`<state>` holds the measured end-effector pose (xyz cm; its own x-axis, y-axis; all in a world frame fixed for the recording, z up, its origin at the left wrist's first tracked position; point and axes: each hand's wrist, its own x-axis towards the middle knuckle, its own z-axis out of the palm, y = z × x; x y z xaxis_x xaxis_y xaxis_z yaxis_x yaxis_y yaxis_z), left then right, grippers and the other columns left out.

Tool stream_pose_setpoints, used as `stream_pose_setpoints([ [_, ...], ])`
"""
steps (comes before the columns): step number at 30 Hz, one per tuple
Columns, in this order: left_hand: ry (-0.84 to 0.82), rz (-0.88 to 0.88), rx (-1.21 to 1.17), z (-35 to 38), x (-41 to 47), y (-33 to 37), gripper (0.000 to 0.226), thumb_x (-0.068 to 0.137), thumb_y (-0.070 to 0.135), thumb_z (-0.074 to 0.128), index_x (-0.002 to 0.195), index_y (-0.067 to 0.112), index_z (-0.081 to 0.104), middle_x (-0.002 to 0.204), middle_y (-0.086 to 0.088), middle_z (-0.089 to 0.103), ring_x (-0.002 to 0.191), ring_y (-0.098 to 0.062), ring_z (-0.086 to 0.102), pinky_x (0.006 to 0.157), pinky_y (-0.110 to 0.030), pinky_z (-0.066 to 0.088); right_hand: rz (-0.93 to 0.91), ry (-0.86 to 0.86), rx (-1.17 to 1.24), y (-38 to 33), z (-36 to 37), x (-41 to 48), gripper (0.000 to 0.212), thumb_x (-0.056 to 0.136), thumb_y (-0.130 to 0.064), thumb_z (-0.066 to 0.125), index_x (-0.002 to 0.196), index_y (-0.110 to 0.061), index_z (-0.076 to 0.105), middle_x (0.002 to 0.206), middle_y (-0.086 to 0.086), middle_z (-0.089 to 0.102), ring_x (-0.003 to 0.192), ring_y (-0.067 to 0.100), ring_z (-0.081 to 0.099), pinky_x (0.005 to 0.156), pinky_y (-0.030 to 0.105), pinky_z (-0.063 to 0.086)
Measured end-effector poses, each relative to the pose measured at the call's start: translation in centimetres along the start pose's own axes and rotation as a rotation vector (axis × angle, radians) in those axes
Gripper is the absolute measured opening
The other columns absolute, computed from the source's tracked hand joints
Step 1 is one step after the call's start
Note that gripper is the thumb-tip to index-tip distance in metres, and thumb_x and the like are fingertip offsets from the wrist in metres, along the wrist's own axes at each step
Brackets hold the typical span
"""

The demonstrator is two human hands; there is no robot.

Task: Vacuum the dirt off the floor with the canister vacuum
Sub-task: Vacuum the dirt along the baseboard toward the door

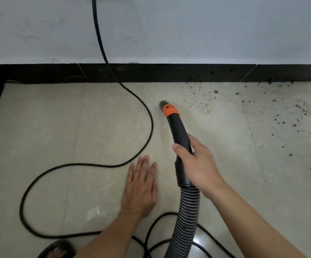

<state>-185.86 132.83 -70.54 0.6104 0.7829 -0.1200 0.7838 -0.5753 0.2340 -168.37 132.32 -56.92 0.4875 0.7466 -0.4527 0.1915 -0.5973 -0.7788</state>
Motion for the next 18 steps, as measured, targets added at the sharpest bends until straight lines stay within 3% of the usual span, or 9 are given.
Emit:
stream_pose_setpoints([
  [5,-0.010,-0.002,-0.003,0.0,-0.2,-0.2,0.057,0.095,0.034,0.029,0.148,0.012,0.035,0.158,-0.013,0.024,0.148,-0.026,0.016,0.116,-0.049,0.015,0.020,0.004,0.038,0.3,-0.4,-0.4,0.037,0.092,-0.044,0.060,0.128,-0.041,0.057,0.092,-0.008,0.069,0.084,0.018,0.067,0.087,0.045,0.055],
  [9,0.000,0.003,0.004,0.1,0.0,-0.3,0.057,0.093,0.032,0.031,0.145,0.010,0.042,0.156,-0.013,0.027,0.147,-0.027,0.021,0.115,-0.050,0.018,0.124,0.139,0.155,3.3,-3.5,-3.7,0.046,0.079,-0.057,0.060,0.123,-0.046,0.058,0.093,-0.002,0.072,0.086,0.026,0.070,0.083,0.052,0.058],
  [13,0.023,0.004,0.011,0.1,-0.1,-0.1,0.057,0.092,0.032,0.031,0.142,0.008,0.046,0.154,-0.015,0.033,0.145,-0.028,0.026,0.115,-0.050,0.019,0.192,0.263,0.263,4.9,-7.3,-3.1,0.017,0.091,-0.041,0.063,0.108,-0.043,0.063,0.091,0.009,0.071,0.082,0.035,0.070,0.079,0.059,0.058],
  [18,0.037,-0.007,0.048,0.0,-0.2,0.0,0.058,0.093,0.033,0.029,0.141,0.008,0.047,0.153,-0.015,0.035,0.144,-0.027,0.026,0.116,-0.048,0.018,0.149,0.177,0.308,4.4,-6.6,-3.1,0.010,0.092,-0.035,0.063,0.102,-0.034,0.064,0.078,0.005,0.065,0.069,0.028,0.064,0.075,0.057,0.059],
])
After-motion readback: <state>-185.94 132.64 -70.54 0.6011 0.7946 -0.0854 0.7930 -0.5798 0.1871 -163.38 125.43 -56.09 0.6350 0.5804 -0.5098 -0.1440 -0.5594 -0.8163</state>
